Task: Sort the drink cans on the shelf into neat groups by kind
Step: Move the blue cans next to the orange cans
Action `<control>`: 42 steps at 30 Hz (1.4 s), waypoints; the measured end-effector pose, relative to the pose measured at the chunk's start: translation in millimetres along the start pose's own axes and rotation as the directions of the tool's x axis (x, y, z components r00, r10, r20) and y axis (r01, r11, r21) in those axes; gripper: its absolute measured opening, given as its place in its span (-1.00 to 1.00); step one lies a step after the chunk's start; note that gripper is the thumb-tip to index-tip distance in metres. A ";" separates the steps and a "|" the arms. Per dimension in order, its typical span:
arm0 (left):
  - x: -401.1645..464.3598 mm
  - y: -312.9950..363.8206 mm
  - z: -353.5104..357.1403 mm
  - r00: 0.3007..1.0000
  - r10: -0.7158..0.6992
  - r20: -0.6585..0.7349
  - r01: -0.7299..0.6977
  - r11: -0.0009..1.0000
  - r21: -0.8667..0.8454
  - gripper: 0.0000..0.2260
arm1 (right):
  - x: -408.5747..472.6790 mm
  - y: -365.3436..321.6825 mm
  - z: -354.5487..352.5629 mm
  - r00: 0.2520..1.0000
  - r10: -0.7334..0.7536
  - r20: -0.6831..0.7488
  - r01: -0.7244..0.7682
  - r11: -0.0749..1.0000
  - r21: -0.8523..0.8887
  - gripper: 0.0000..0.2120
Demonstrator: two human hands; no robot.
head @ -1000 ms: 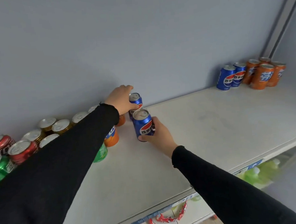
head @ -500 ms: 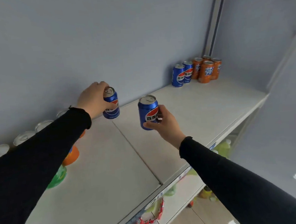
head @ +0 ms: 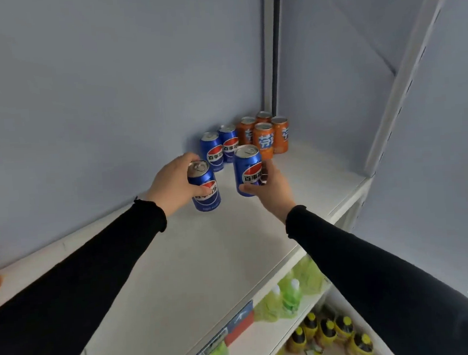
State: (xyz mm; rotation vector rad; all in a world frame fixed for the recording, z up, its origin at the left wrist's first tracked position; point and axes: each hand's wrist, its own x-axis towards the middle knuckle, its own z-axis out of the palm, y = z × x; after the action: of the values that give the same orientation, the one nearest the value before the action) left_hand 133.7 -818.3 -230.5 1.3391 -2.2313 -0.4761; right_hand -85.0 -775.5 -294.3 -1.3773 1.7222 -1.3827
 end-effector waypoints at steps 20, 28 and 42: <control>118.8 28.1 83.2 0.972 -0.184 -0.147 0.205 0.968 0.142 -0.46 | 128.2 69.9 -6.2 0.973 -0.092 0.210 0.090 0.996 0.017 -0.31; 127.7 25.2 87.7 0.964 -0.205 -0.168 0.231 0.961 0.151 -0.42 | 139.2 66.9 -1.8 0.981 -0.020 0.193 0.035 0.997 -0.073 -0.37; 44.2 34.4 71.7 0.927 -0.268 -0.263 0.304 0.946 0.110 -0.42 | 76.6 43.6 -6.8 0.934 -0.335 0.125 0.351 0.924 -0.149 -0.54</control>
State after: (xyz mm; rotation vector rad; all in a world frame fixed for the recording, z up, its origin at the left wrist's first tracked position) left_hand 50.4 -838.7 -260.9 1.7156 -1.9081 -0.2292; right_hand -133.3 -845.6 -318.3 -1.8834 1.6180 -1.3417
